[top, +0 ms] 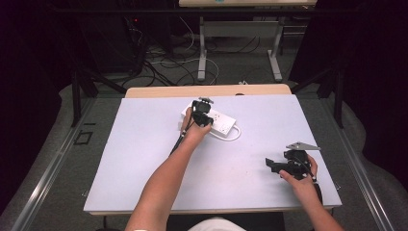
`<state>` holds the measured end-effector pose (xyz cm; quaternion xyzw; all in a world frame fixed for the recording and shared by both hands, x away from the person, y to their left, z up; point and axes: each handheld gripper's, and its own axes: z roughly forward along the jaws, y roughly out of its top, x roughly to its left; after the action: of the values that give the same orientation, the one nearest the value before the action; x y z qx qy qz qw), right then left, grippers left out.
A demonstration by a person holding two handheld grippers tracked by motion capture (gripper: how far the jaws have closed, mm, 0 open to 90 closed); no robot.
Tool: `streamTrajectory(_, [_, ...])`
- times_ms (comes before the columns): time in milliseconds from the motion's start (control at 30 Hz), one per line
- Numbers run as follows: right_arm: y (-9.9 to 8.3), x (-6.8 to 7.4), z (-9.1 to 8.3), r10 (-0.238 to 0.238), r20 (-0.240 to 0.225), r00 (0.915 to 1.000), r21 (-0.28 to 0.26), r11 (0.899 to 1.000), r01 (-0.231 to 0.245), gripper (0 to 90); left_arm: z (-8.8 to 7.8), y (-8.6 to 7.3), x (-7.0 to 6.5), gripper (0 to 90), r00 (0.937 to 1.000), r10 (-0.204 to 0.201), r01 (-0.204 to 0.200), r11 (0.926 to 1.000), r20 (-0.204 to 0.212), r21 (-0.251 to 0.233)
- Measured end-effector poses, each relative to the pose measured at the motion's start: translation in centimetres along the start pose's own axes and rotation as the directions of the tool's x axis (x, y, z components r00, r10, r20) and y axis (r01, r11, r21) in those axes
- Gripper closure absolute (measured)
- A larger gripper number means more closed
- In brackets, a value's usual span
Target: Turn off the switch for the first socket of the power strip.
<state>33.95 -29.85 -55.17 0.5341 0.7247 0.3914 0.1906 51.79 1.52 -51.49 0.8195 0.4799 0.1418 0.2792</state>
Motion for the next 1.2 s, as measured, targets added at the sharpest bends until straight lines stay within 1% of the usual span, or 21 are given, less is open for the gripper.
streamTrajectory(100, [0.0, 0.0, 0.0, -0.001, 0.000, 1.0000, 0.000, 1.000, 0.001, 14.1, -0.3, 0.1, 0.0, 69.9, 0.9999, -0.003, 0.003, 1.0000, 0.017, 0.001])
streamTrajectory(233, [0.0, 0.0, 0.0, -0.001, -0.001, 1.0000, -0.001, 1.000, 0.001, 14.1, -0.5, 0.1, -0.2, 63.1, 0.9995, -0.005, 0.006, 1.0000, 0.030, -0.007])
streamTrajectory(367, [0.0, 0.0, -0.1, 0.001, 0.000, 1.0000, -0.002, 1.000, -0.001, 14.1, -0.8, 0.1, -0.2, 57.1, 0.9996, 0.000, 0.000, 0.9999, 0.029, -0.014])
streamTrajectory(467, [0.0, 0.0, 0.0, -0.004, 0.000, 1.0000, -0.002, 1.000, 0.004, 14.1, -0.9, 0.0, -0.3, 52.1, 0.9993, -0.001, 0.001, 1.0000, 0.038, 0.003])
streamTrajectory(633, [0.0, 0.1, 0.0, 0.000, 0.000, 1.0000, -0.002, 1.000, 0.000, 14.1, -1.2, -0.1, -0.6, 48.6, 0.9989, 0.009, -0.010, 0.9997, 0.046, 0.022])
streamTrajectory(667, [0.0, 0.1, 0.0, 0.001, 0.001, 1.0000, -0.002, 1.000, -0.001, 14.1, -1.3, -0.1, -0.7, 47.7, 0.9989, 0.016, -0.017, 0.9996, 0.045, 0.024])
streamTrajectory(733, [0.0, 0.1, 0.0, 0.002, 0.001, 1.0000, -0.002, 1.000, -0.002, 14.1, -1.5, -0.1, -0.8, 46.5, 0.9988, 0.026, -0.027, 0.9995, 0.043, 0.015])
streamTrajectory(867, [0.0, 0.0, -0.1, 0.001, 0.001, 1.0000, -0.003, 1.000, -0.001, 14.1, -2.0, -0.2, -1.1, 41.7, 0.9985, 0.029, -0.029, 0.9996, 0.047, 0.003])
streamTrajectory(933, [0.0, 0.1, -0.1, 0.005, 0.001, 1.0000, -0.002, 1.000, -0.005, 14.1, -2.3, -0.3, -1.2, 39.0, 0.9984, 0.021, -0.022, 0.9998, 0.053, 0.004])
streamTrajectory(967, [0.0, 0.1, -0.1, 0.005, 0.001, 1.0000, -0.003, 1.000, -0.005, 14.1, -2.3, -0.3, -1.2, 37.3, 0.9982, 0.026, -0.027, 0.9996, 0.054, 0.000])
streamTrajectory(1033, [0.0, 0.1, -0.1, 0.004, 0.001, 1.0000, -0.003, 1.000, -0.004, 14.1, -2.5, -0.5, -1.3, 35.6, 0.9981, 0.028, -0.028, 0.9996, 0.054, 0.009])
streamTrajectory(1100, [0.0, 0.1, -0.1, 0.003, 0.001, 1.0000, -0.004, 1.000, -0.003, 14.1, -2.6, -0.6, -1.5, 34.4, 0.9973, 0.050, -0.051, 0.9986, 0.053, 0.015])
streamTrajectory(1133, [0.0, 0.1, -0.1, 0.001, 0.001, 1.0000, -0.003, 1.000, -0.001, 14.1, -2.7, -0.6, -1.6, 33.3, 0.9972, 0.052, -0.053, 0.9985, 0.053, 0.013])
streamTrajectory(1167, [0.0, 0.1, -0.1, 0.003, 0.001, 1.0000, -0.003, 1.000, -0.003, 14.1, -2.8, -0.7, -1.6, 32.6, 0.9964, 0.068, -0.069, 0.9974, 0.050, 0.020])
streamTrajectory(1200, [0.0, 0.1, -0.1, 0.003, 0.002, 1.0000, -0.002, 1.000, -0.003, 14.1, -2.9, -0.8, -1.8, 32.2, 0.9970, 0.059, -0.060, 0.9980, 0.050, 0.018])
